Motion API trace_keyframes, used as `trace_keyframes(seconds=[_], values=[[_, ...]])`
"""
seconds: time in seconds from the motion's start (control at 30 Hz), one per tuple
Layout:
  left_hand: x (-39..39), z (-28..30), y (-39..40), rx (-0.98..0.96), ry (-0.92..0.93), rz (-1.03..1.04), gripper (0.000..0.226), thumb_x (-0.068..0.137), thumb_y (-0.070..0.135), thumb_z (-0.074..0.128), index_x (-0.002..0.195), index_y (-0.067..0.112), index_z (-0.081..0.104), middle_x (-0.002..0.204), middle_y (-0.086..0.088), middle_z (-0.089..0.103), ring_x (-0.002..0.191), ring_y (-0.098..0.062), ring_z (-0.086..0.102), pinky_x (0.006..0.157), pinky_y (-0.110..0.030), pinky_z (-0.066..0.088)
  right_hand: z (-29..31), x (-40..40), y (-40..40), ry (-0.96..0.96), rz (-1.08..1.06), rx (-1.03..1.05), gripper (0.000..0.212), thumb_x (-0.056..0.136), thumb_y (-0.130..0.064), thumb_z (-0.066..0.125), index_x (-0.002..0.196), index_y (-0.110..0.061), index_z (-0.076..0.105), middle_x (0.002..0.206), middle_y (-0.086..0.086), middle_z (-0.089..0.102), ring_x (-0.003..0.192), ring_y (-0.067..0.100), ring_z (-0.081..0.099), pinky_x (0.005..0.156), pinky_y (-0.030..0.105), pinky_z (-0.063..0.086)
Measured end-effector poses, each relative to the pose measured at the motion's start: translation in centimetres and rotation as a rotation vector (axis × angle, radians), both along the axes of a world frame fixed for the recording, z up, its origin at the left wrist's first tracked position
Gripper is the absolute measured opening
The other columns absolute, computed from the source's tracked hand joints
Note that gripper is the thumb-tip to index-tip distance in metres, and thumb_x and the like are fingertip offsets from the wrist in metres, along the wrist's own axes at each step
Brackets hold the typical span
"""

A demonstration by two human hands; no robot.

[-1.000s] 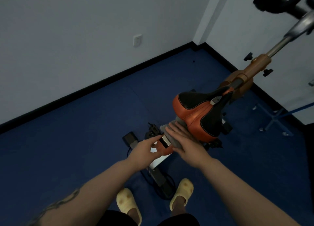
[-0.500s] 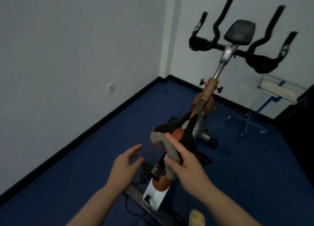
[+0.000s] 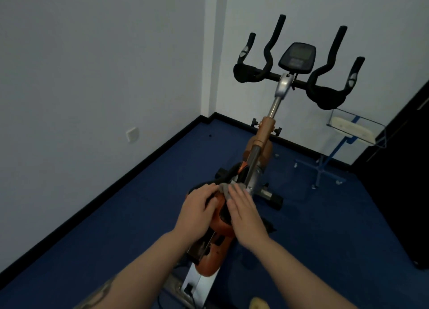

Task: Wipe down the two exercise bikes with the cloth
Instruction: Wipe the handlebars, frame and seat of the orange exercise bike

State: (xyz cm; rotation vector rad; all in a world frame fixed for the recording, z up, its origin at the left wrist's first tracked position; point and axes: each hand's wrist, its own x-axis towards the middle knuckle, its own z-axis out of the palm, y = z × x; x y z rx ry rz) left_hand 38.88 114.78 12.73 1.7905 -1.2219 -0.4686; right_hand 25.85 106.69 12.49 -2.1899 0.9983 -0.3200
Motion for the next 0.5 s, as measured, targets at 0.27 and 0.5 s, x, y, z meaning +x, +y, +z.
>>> trace_keyframes(seconds=[0.27,0.5], values=[[1.2,-1.4,-1.2,0.187,-0.289,-0.005,0.046,0.105,0.025,0.037,0.15,0.025,0.033,0.155,0.012,0.031,0.146,-0.008,0.019,0.119,-0.026,0.0,-1.2,0.8,0.7,0.049,-0.041,-0.1,0.046,0.106,-0.038,0.019,0.152,-0.039,0.016,0.161,-0.017,-0.002,0.146,0.005,-0.013,0.122,0.035,0.0],[1.9,-2.2,-1.0,0.24,-0.387,-0.046,0.049,0.106,0.034,0.028,0.155,0.028,0.019,0.162,0.013,0.013,0.149,-0.007,0.002,0.116,-0.023,-0.009,-1.3,0.5,1.5,-0.004,-0.029,-0.015,0.045,0.106,-0.04,0.023,0.15,-0.048,0.015,0.16,-0.018,-0.008,0.146,0.004,-0.016,0.122,0.035,0.0]])
